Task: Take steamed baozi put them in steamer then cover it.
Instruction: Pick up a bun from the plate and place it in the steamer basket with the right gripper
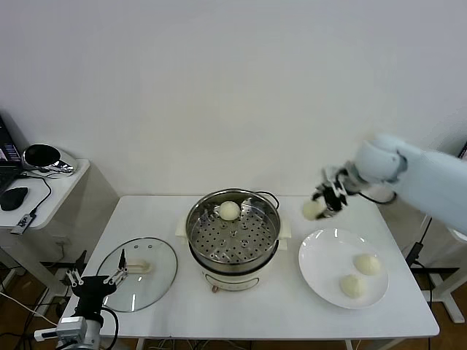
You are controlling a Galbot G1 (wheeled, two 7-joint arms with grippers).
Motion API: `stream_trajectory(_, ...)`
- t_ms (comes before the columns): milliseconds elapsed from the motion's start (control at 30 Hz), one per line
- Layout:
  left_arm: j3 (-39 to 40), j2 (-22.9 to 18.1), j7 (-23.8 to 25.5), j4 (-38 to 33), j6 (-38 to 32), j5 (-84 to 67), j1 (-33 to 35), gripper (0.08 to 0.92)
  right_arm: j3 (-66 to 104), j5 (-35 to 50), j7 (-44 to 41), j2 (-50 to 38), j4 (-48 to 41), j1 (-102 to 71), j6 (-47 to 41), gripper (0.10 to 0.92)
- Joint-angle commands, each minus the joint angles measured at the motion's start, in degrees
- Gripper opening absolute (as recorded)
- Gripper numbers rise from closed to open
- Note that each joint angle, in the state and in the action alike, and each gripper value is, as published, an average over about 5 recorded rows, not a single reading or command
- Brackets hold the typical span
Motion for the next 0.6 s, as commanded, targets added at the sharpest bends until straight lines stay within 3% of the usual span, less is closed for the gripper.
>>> stream_trajectory(33, 0.1, 0.0, 0.0, 0.5, 0.0, 0.0, -0.3, 0.823, -5.8, 14.8, 7.0, 19.5, -2.2, 5.9, -8.8, 0.538)
stream_trajectory(233, 0.2, -0.9, -0.1, 0.3, 0.0, 0.1, -0.3, 0.823, -4.9, 15.6, 9.9, 29.0, -9.7, 0.0, -13.6, 0.543)
stream_trajectory(600, 0.0, -1.7, -0.2, -0.7, -0.1, 0.0, 0.2, 0.823, -5.1, 13.6, 10.5, 37.1, -19.6, -6.4, -15.0, 0.541)
